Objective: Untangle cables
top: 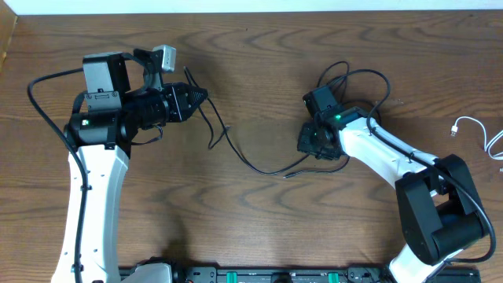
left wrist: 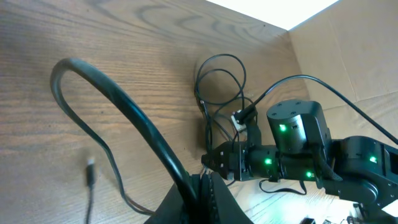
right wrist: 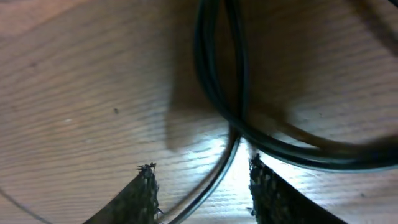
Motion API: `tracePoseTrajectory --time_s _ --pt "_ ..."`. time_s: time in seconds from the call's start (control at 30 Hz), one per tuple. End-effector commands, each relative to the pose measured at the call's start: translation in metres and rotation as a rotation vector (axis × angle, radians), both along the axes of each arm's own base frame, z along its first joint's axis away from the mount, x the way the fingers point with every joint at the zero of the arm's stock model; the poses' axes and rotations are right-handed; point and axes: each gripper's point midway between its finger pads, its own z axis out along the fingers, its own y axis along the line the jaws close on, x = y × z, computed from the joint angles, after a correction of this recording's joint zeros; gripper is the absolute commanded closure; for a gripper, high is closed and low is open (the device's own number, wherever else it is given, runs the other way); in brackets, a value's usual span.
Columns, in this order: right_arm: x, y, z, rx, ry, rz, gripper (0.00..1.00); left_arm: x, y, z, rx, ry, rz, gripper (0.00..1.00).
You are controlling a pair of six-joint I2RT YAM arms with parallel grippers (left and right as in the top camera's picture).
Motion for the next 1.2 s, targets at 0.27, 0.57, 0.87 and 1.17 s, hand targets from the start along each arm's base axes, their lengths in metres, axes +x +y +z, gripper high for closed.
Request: tracePoseTrajectory --time_s 0.27,0.57,0.87,1.17 --pt "-0.019 0.0 -0.037 -0.008 0.144 -0.088 0.64 -0.001 -0.003 0.005 -0.002 -0.021 -0.022 0.92" --pt "-0.021 0.019 -0.056 0.082 0.186 -0.005 0.99 -0.001 -0.003 0.005 -0.002 -0.021 -0.021 0.92" --pt "0.01 0.09 0.044 0.455 -0.19 0.497 0.99 -0.003 -0.003 0.0 -0.003 -0.007 -0.021 0.92" --pt "-0.034 0.084 0.102 0.593 0.048 0.182 0.99 -0.007 -0.003 -0.013 -0.007 0.03 -0.02 0.92"
